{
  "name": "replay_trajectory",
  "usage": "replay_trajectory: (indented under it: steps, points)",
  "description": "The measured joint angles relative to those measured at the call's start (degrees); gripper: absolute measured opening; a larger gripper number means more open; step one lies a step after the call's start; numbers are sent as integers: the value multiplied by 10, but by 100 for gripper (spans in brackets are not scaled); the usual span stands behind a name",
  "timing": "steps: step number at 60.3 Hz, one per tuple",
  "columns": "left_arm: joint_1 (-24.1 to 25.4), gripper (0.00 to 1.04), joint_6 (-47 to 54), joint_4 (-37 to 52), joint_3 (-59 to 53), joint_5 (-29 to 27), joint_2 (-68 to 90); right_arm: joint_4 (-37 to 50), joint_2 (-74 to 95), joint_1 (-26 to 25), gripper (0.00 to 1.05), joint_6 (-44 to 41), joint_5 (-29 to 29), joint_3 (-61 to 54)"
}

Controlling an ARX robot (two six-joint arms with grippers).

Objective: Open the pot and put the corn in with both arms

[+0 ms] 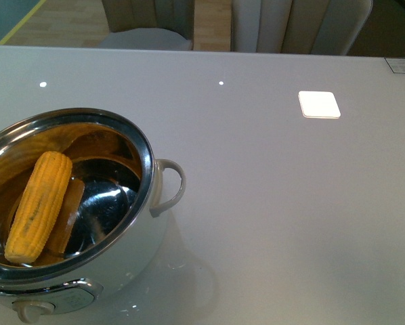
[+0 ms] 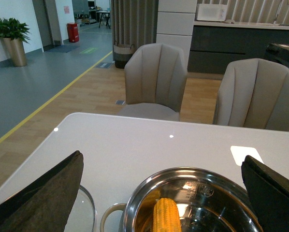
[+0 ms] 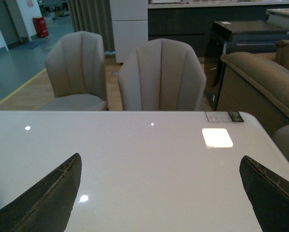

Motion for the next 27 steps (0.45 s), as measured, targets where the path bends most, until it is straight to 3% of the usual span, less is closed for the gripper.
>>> replay_trajectory:
  steps: [27]
  points:
    - [0,98,0,0,0,0,0,0,0,0,96,0,0,0]
